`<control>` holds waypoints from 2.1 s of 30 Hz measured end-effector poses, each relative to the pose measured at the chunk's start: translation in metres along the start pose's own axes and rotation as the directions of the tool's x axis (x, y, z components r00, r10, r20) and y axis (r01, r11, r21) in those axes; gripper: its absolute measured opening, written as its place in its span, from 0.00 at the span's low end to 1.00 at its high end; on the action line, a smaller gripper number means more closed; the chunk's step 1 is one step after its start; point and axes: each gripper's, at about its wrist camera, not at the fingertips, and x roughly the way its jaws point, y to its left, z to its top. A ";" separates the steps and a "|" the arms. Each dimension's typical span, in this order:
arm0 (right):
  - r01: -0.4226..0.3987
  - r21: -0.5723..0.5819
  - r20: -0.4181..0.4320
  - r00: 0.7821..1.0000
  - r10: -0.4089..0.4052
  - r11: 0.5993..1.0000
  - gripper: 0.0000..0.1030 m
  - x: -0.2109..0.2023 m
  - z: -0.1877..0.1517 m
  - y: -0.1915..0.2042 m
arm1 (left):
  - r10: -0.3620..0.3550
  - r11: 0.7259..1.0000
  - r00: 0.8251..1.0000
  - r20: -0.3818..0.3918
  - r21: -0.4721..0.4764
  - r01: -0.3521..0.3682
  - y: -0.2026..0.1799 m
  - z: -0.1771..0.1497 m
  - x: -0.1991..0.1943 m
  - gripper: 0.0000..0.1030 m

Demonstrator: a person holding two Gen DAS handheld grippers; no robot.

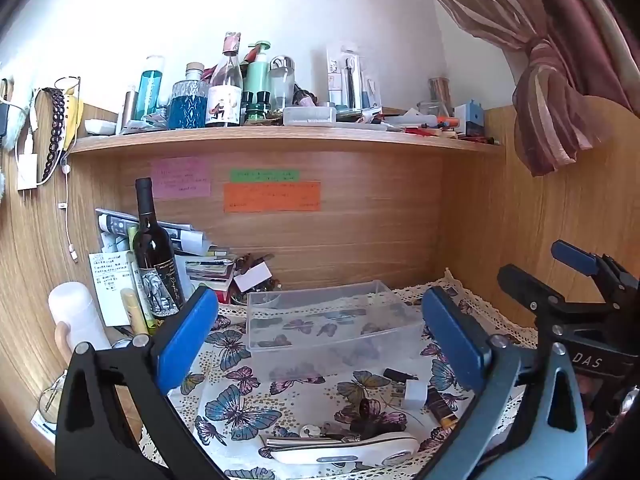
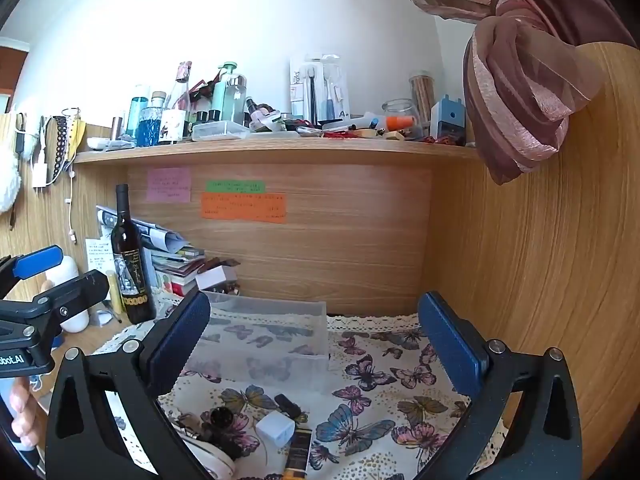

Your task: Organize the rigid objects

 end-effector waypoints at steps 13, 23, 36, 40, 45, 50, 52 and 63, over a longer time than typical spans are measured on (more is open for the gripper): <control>-0.001 -0.002 0.005 1.000 0.001 1.000 1.00 -0.003 0.003 0.001 | -0.009 1.000 1.000 0.001 0.000 0.009 0.000 0.000 -0.001 1.00; 0.000 -0.003 0.007 1.000 0.000 1.000 1.00 -0.002 0.004 0.004 | -0.011 1.000 1.000 0.007 0.001 0.011 0.000 -0.001 -0.003 1.00; 0.001 0.000 0.011 1.000 -0.001 1.000 1.00 -0.004 0.005 0.003 | -0.013 1.000 1.000 0.009 0.004 0.013 -0.002 0.000 -0.004 1.00; 0.001 -0.001 0.010 1.000 -0.001 1.000 1.00 -0.004 0.006 0.003 | -0.013 1.000 1.000 0.010 0.004 0.013 -0.002 0.000 -0.004 1.00; 0.001 -0.003 0.010 1.000 -0.001 1.000 1.00 -0.004 0.006 0.004 | -0.015 1.000 1.000 0.009 0.004 0.015 -0.002 0.000 -0.004 1.00; 0.000 -0.002 0.011 1.000 0.000 1.000 1.00 -0.004 0.006 0.004 | -0.017 1.000 1.000 0.010 0.004 0.017 -0.001 0.000 -0.003 1.00; 0.000 -0.003 0.012 1.000 0.000 1.000 1.00 -0.004 0.006 0.004 | -0.016 1.000 1.000 0.010 0.004 0.016 -0.001 0.000 -0.003 1.00; 0.001 -0.003 0.012 1.000 -0.001 1.000 1.00 -0.005 0.006 0.004 | -0.019 1.000 1.000 0.007 0.009 0.019 -0.003 -0.001 -0.001 1.00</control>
